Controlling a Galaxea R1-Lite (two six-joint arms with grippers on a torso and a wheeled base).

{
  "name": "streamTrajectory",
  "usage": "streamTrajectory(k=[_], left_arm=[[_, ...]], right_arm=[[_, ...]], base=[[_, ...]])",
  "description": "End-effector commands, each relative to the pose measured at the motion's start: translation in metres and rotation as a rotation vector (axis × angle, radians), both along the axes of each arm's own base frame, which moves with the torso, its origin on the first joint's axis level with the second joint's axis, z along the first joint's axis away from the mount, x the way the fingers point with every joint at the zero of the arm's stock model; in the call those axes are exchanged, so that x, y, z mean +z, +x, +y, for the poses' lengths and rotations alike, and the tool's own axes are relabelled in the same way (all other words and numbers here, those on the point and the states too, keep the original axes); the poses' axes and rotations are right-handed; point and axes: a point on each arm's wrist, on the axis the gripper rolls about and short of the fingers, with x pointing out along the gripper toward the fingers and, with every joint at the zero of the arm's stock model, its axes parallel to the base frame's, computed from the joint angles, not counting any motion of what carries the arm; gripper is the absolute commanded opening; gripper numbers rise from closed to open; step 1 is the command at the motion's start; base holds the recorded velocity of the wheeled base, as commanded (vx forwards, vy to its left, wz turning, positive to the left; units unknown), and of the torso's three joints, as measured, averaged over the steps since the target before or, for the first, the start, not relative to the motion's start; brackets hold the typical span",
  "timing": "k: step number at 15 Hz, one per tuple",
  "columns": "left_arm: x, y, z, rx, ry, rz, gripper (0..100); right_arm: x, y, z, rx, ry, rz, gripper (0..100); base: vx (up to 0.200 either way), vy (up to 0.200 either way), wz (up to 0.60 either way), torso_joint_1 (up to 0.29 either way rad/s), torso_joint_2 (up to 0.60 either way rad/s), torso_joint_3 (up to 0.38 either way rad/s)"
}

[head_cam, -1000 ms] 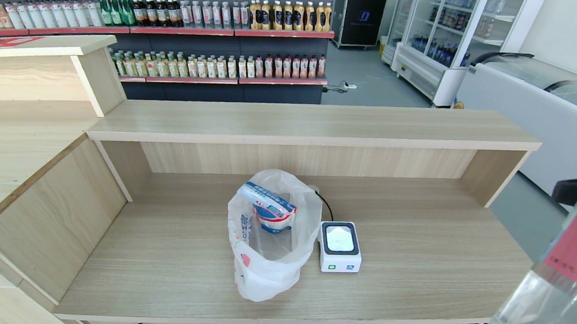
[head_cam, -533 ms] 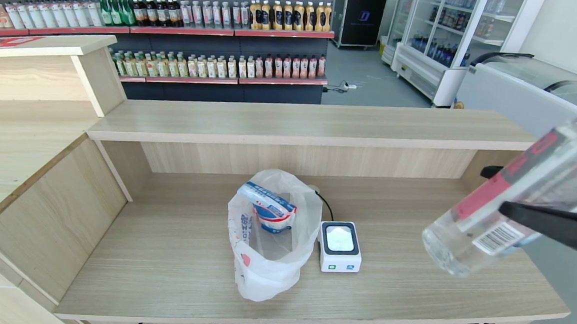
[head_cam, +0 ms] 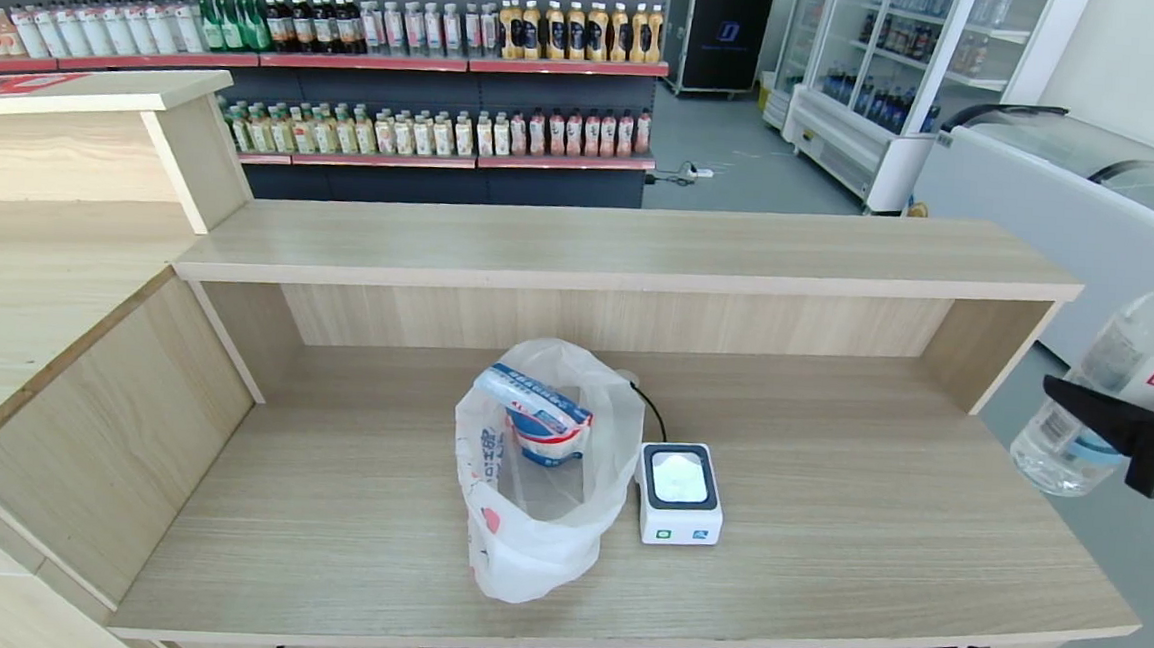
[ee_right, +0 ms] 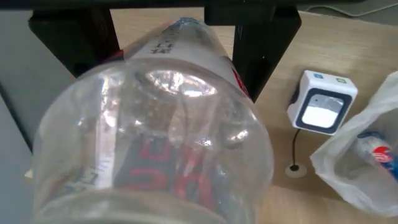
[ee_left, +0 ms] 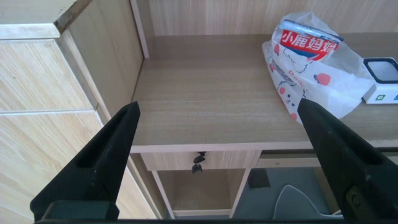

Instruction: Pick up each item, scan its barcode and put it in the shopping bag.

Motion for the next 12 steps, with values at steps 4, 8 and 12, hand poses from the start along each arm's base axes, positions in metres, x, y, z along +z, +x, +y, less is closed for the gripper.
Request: streamTrajectory(k=[4,8,12], left_arm=[[0.000,0.000,0.000,0.000,-0.001,-0.001,100],[0.000,0.000,0.000,0.000,-0.001,-0.001,100],[0.000,0.000,0.000,0.000,0.001,-0.001,100]], right_arm=[[-0.007,0.000,0.002,-0.080,-0.019,0.022,0],[-0.020,0.023,0.000,-0.051,-0.162,0.055,0],[-0.047,0.057,-0.003,0.025,-0.377,0.051,0]], base=[[0.000,0.000,0.30,0.001,0.00,0.002],[0.000,0.000,0.60,0.000,0.00,0.002],[0.000,0.000,0.30,0.000,0.00,-0.001]])
